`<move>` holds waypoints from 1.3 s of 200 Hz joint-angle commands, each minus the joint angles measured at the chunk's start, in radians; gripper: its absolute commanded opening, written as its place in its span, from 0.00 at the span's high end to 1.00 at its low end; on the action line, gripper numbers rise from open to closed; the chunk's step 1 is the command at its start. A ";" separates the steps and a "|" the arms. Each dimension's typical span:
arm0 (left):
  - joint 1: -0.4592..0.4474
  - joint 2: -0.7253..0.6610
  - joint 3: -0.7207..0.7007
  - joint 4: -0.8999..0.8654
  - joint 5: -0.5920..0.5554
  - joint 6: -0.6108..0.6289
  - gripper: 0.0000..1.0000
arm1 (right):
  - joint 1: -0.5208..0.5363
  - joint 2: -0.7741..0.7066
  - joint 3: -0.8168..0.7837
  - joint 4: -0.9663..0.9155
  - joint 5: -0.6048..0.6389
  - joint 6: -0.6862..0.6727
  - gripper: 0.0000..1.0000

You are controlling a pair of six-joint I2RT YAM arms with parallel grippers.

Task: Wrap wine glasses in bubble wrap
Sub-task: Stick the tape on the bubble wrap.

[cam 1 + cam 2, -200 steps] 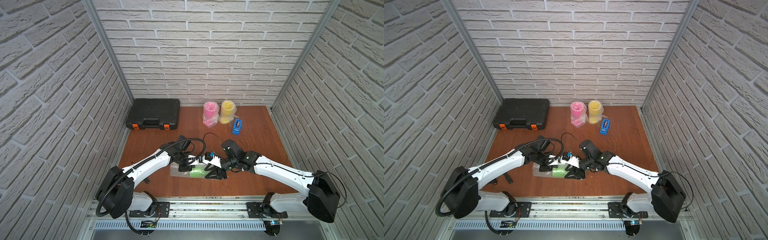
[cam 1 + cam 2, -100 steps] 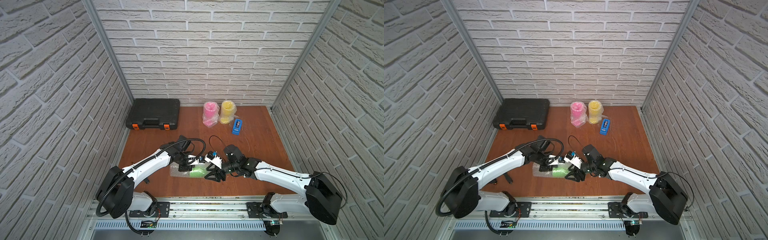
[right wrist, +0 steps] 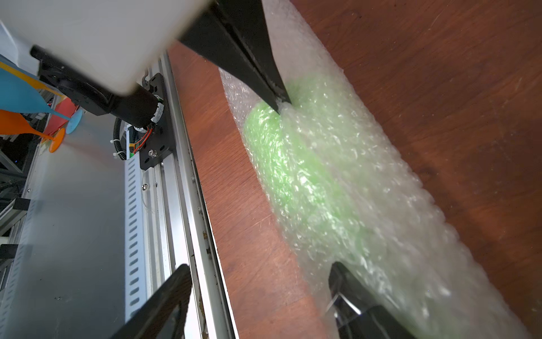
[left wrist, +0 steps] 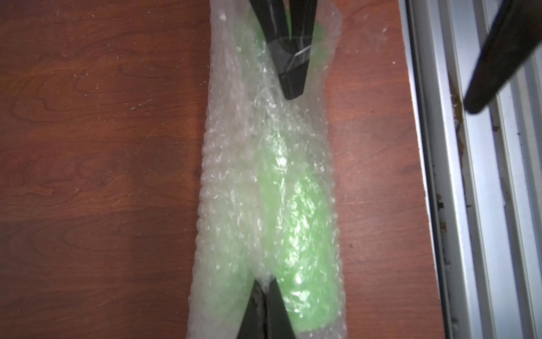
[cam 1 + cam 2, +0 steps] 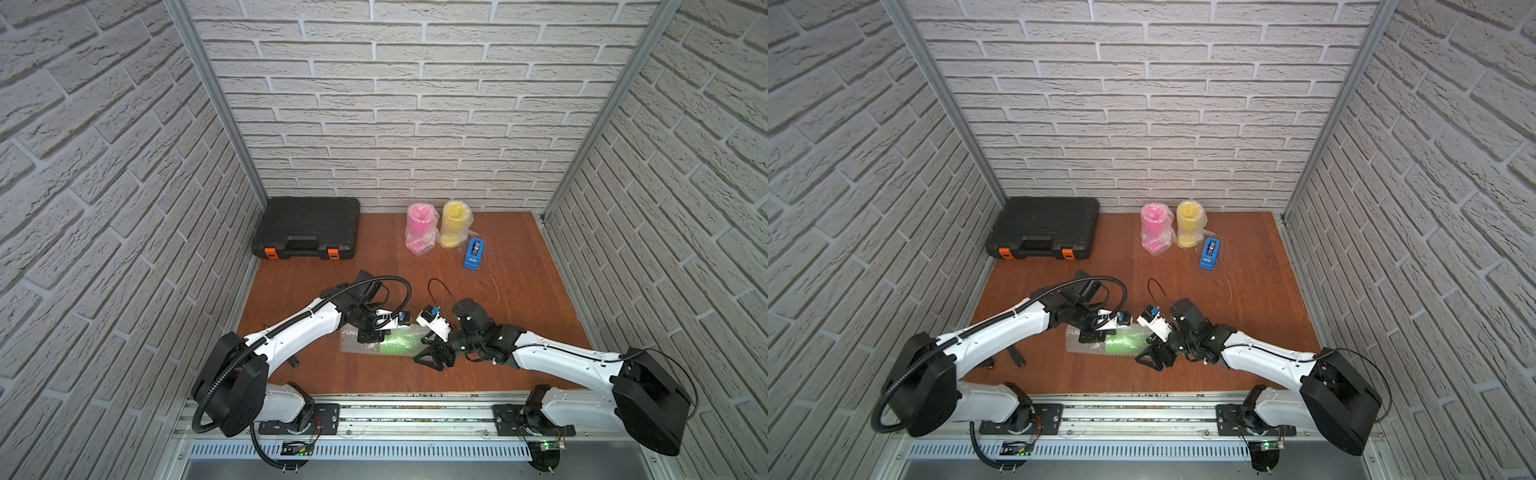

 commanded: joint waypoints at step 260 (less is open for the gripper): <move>-0.010 0.034 -0.020 -0.084 -0.017 0.007 1.00 | -0.035 0.110 0.231 -0.325 0.520 0.399 0.09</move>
